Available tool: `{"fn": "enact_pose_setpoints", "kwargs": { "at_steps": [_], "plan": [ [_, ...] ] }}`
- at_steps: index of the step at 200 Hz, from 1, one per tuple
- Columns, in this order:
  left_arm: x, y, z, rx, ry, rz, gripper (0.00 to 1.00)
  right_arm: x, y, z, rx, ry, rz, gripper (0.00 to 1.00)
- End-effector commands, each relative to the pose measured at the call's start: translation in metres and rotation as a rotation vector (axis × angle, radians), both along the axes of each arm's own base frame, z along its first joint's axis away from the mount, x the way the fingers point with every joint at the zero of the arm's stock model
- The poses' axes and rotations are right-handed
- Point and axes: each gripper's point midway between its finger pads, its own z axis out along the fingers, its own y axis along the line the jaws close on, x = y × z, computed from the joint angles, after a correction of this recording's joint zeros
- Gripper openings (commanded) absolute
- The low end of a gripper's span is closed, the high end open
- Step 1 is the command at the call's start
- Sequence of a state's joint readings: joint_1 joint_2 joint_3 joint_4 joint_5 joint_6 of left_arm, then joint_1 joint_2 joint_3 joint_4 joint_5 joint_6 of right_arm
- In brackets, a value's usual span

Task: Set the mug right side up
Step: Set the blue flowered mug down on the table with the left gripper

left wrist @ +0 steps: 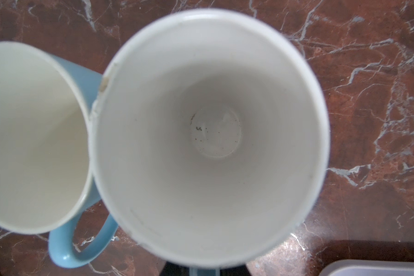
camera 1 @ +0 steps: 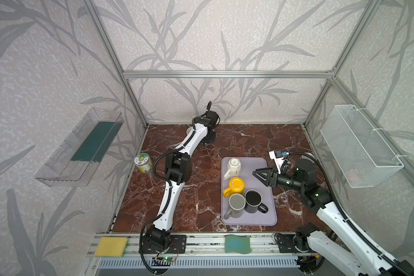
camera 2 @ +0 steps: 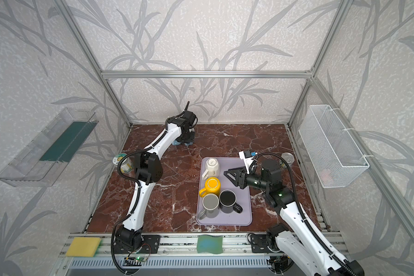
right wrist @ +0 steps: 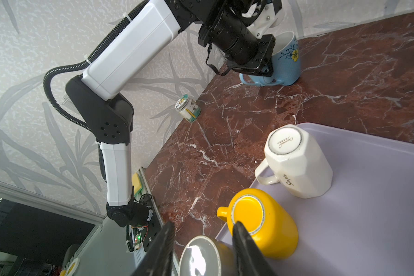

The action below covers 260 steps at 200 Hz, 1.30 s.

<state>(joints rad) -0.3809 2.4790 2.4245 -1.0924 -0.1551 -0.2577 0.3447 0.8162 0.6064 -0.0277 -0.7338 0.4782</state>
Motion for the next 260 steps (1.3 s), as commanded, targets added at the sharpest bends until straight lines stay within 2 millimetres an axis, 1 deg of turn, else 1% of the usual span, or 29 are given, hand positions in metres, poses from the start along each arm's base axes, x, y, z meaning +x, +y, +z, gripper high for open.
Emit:
{"fn": "enact_pose_setpoints", "kwargs": {
  "at_steps": [1, 76, 119, 142, 160, 182, 210, 224, 233, 260],
  "plan": [
    [0.004, -0.003, 0.011, 0.002, -0.027, -0.003, 0.0, -0.002, -0.001, 0.008, 0.013, -0.031, 0.006, 0.41],
    [0.006, -0.005, 0.005, -0.008, -0.021, -0.007, 0.0, -0.002, 0.0, 0.011, 0.009, -0.036, 0.012, 0.41],
    [0.005, -0.007, 0.003, -0.01, -0.012, -0.017, 0.13, -0.002, 0.0, 0.011, 0.009, -0.036, 0.014, 0.41],
    [0.005, -0.006, 0.003, -0.009, -0.012, -0.02, 0.15, -0.002, 0.0, 0.011, 0.008, -0.036, 0.013, 0.41],
    [0.004, -0.006, 0.003, -0.01, -0.01, -0.022, 0.21, -0.002, 0.0, 0.012, 0.009, -0.036, 0.014, 0.41],
    [0.003, -0.006, 0.003, -0.009, -0.006, -0.028, 0.35, -0.003, 0.0, 0.011, 0.008, -0.034, 0.014, 0.41],
    [0.002, -0.007, 0.004, -0.01, -0.003, -0.033, 0.46, -0.003, -0.001, 0.011, 0.008, -0.035, 0.013, 0.41],
    [0.002, -0.007, 0.006, -0.012, -0.005, -0.035, 0.5, -0.004, -0.001, 0.011, 0.006, -0.035, 0.014, 0.41],
    [0.002, -0.007, 0.009, -0.014, -0.009, -0.036, 0.55, -0.004, -0.001, 0.01, 0.003, -0.034, 0.013, 0.41],
    [0.002, -0.008, 0.02, -0.025, -0.026, -0.046, 0.66, -0.004, -0.002, 0.006, -0.013, -0.03, 0.01, 0.41]
  ]
}}
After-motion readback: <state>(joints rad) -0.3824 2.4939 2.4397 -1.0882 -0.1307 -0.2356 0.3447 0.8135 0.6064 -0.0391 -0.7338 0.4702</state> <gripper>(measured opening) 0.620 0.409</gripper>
